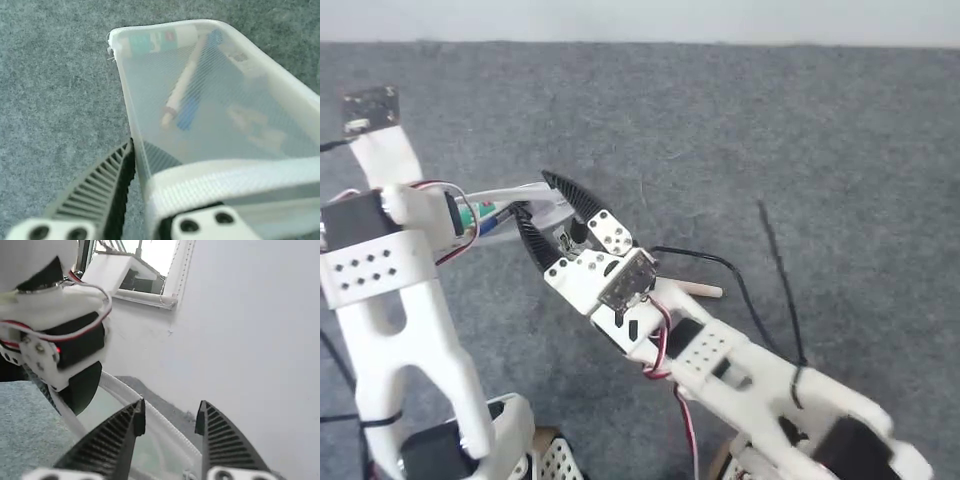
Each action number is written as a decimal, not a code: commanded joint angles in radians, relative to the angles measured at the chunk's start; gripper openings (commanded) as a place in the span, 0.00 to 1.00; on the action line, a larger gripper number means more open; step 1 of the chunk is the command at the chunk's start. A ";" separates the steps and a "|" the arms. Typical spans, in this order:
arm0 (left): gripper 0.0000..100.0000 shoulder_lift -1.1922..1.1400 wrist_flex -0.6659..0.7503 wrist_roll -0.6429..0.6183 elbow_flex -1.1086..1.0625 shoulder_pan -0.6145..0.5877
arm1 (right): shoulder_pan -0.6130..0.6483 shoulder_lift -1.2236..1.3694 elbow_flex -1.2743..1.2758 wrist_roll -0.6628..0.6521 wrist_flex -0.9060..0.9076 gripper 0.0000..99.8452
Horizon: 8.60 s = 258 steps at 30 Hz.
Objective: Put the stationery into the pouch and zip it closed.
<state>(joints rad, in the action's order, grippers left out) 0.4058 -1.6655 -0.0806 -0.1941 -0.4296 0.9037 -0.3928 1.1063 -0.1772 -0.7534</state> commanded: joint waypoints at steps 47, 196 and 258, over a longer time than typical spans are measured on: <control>0.01 0.012 0.063 -0.069 0.050 -0.255 | -0.119 0.166 -0.371 -0.029 1.291 0.16; 0.01 0.012 0.083 -0.071 -0.027 -0.069 | 0.099 0.222 -0.249 -0.032 -0.492 0.01; 0.01 0.012 0.098 -0.066 -0.048 -0.069 | 0.059 -0.561 -0.143 0.118 1.090 0.14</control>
<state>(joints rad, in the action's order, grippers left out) 0.4058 -1.5965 -0.1404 -0.2447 -0.5063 0.9835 -0.9145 0.9682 -0.0713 0.2394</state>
